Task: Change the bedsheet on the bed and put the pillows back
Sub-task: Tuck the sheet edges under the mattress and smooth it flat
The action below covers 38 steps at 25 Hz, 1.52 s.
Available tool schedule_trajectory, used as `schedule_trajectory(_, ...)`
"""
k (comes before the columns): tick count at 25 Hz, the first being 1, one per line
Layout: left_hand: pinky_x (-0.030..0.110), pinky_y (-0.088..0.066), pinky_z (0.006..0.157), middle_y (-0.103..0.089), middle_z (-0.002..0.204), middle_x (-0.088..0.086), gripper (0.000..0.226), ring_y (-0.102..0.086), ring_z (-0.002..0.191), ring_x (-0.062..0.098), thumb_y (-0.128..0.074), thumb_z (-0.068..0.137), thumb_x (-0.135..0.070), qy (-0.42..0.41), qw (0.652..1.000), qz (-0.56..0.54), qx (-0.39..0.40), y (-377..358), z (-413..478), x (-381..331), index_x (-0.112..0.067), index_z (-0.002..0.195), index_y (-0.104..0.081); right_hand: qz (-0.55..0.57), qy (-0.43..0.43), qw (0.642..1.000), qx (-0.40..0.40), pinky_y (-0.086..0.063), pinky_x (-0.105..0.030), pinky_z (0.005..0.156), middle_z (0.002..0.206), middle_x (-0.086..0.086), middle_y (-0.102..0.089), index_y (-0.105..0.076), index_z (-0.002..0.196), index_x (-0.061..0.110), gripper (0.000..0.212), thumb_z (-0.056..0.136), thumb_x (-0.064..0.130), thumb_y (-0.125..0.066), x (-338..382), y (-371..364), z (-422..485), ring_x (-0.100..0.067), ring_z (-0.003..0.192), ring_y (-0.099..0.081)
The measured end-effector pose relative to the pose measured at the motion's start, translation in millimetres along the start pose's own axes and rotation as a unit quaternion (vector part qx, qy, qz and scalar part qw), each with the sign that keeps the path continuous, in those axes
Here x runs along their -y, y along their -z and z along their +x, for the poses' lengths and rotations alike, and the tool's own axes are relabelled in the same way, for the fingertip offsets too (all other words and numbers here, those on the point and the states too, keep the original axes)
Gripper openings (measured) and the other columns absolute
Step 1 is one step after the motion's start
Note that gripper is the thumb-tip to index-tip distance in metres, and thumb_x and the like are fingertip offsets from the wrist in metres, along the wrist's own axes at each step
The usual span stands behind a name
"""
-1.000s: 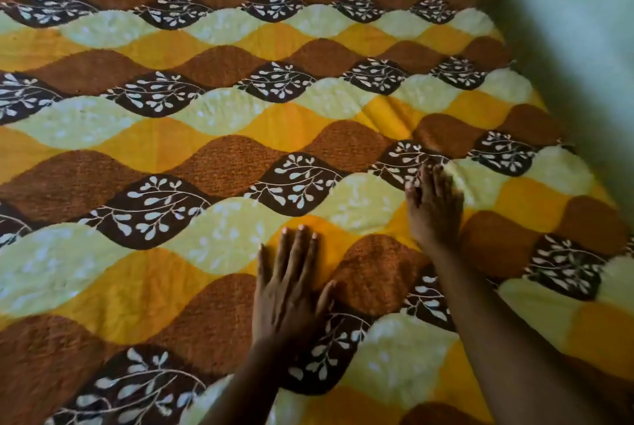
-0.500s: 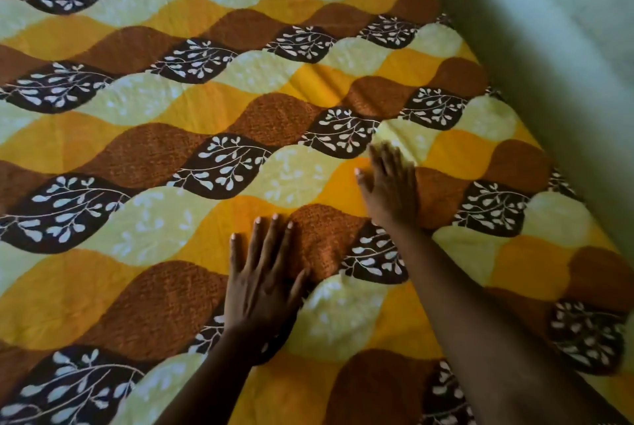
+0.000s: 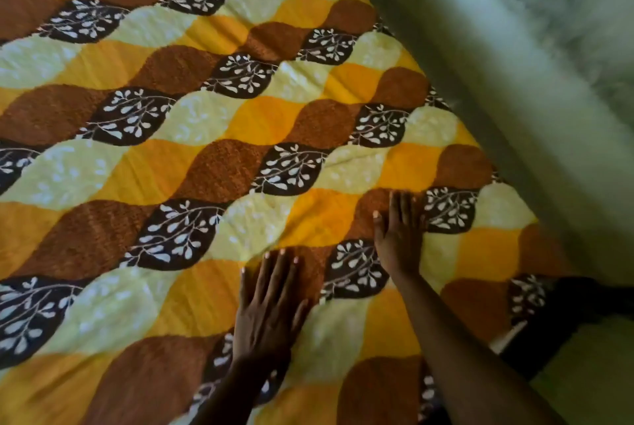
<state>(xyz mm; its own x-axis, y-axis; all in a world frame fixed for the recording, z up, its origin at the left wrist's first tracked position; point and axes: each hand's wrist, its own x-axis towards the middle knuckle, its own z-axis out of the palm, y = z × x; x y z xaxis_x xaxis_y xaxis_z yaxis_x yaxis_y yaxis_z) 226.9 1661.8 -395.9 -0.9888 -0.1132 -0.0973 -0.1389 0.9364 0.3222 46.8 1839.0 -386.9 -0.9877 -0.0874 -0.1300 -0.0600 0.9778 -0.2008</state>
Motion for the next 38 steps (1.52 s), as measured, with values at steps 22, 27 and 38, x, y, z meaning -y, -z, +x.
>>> schedule_trajectory(22, 0.032, -0.043, 0.08, -0.063, 0.106, -0.007, 0.04, -0.055, 0.097, 0.018, -0.049, 0.079, -0.046, 0.044, 0.994, -0.097, 0.012, -26, -82, -217, -0.026, 0.11, -0.065, 0.001, 0.582, 0.76, 0.289, -0.05, -0.019, 0.053, 0.075, 0.004, -0.07, -0.071, 0.077, 0.017, 0.017, 0.064, 0.011, -0.081, -191, 99, -58, -0.011, 0.067, -0.065)
schedule_trajectory(27, 0.023, -0.04, 0.041, -0.062, 0.068, -0.001, 0.023, -0.061, 0.058, 0.019, -0.049, 0.073, -0.028, 0.045, 0.991, -0.125, 0.017, -30, -92, -221, -0.017, 0.074, -0.07, -0.02, 0.557, 0.734, 0.388, -0.051, -0.027, 0.07, 0.093, -0.005, -0.071, -0.072, 0.096, 0.012, 0.014, 0.082, 0.015, -0.068, -188, 99, -51, -0.018, 0.084, -0.066)
schedule_trajectory(38, 0.036, -0.047, 0.089, -0.068, 0.102, 0.007, 0.083, -0.063, 0.095, 0.018, -0.008, 0.078, -0.082, 0.276, 0.882, -0.294, 0.246, -27, -87, -226, -0.026, 0.102, -0.064, -0.122, 0.514, 0.717, 0.454, -0.05, -0.029, 0.086, 0.116, -0.006, -0.067, -0.065, 0.116, 0.013, 0.026, 0.092, 0.02, -0.057, -175, 97, -57, -0.02, 0.103, -0.062)
